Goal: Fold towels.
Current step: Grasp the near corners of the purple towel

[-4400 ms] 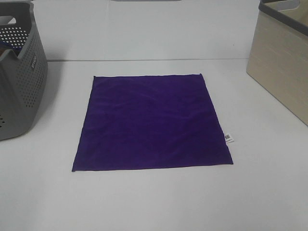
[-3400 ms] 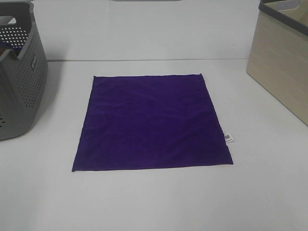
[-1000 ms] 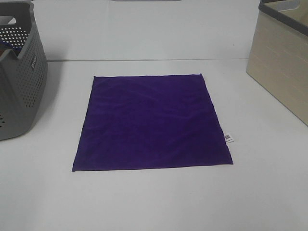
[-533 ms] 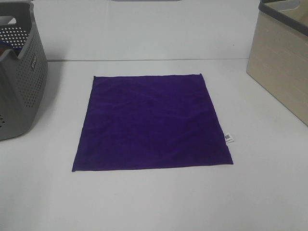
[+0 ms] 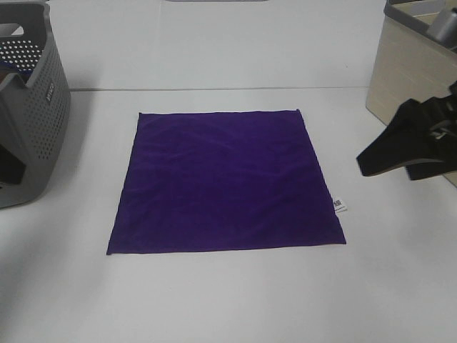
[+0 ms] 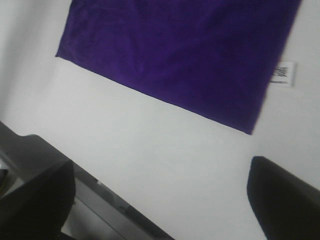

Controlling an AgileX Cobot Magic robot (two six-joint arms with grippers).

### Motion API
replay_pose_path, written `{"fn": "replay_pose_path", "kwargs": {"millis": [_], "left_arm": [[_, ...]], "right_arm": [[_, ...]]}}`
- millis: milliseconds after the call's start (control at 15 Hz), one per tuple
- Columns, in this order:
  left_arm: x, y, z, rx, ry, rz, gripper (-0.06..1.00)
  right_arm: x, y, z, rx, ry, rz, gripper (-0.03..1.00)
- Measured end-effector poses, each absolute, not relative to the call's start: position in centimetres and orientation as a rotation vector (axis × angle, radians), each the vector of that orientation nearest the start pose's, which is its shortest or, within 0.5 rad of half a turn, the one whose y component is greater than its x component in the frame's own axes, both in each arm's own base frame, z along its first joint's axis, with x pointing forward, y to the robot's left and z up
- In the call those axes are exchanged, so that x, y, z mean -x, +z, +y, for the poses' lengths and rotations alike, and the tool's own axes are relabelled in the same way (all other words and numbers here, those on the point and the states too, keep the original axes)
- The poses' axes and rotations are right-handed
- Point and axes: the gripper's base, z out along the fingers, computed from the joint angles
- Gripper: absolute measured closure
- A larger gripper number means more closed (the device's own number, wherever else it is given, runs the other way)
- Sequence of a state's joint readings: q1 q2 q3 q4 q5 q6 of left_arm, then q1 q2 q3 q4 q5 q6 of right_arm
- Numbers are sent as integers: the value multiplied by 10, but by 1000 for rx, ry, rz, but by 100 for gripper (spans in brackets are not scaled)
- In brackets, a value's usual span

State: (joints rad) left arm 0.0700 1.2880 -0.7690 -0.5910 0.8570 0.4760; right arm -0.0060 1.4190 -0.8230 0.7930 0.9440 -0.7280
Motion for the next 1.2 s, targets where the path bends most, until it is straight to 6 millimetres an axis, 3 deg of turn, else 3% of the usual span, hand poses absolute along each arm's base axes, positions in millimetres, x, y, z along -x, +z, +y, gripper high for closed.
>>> {"fn": "replay_pose_path", "kwargs": {"millis": [333,533,733,1000,1200], "left_arm": [[-273,165,-35,-135,-770,2747,-4],[-285,134,-59,-205,-728,2775,-4],[-293,115,-70,-218,-686,2806,-4],[-315,102,-73,-206,-705,2813,-4],[-322,100,-77,-192,-762,2820,-4]], "right_arm": [[-295,162,57,417,984,2762,7],[-315,145,57,397,1013,2782,7],[-318,131,56,375,997,2814,7],[-324,95,52,312,966,2886,8],[-331,92,54,300,999,2879,8]]}}
